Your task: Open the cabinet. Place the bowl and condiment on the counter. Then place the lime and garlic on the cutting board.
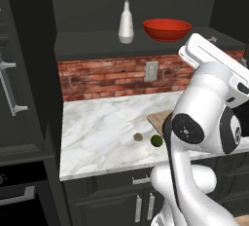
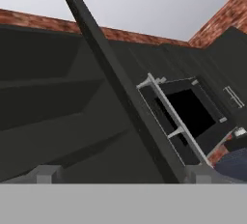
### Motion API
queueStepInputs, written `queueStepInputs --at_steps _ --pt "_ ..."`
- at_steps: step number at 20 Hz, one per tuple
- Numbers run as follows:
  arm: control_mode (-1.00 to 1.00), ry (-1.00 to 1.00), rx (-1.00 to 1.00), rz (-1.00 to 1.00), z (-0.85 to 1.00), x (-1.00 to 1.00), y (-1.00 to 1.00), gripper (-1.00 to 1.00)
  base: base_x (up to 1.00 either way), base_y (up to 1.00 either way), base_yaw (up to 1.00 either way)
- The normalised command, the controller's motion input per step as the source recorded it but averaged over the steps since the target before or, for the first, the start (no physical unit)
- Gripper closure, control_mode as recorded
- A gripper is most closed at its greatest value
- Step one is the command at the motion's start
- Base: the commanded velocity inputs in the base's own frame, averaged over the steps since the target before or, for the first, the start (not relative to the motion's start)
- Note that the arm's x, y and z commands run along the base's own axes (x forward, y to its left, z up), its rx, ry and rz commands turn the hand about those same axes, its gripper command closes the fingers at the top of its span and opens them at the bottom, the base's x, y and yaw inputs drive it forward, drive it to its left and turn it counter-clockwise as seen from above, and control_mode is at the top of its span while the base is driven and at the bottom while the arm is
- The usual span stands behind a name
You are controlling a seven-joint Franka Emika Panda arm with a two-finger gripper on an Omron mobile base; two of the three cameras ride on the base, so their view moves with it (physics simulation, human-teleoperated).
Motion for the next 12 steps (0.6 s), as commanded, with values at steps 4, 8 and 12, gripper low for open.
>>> queueStepInputs --at_steps 4,8,12 --pt "-1.00 0.00 0.00 -0.19 0.00 0.12 -0.12 -1.00 0.00 0.00 0.00" --pt "-1.00 -0.02 0.00 -0.18 0.00 0.14 -0.07 -1.00 0.00 0.00 0.00" --pt "-1.00 0.00 0.00 -0.12 0.00 0.18 0.00 -1.00 0.00 0.00 0.00"
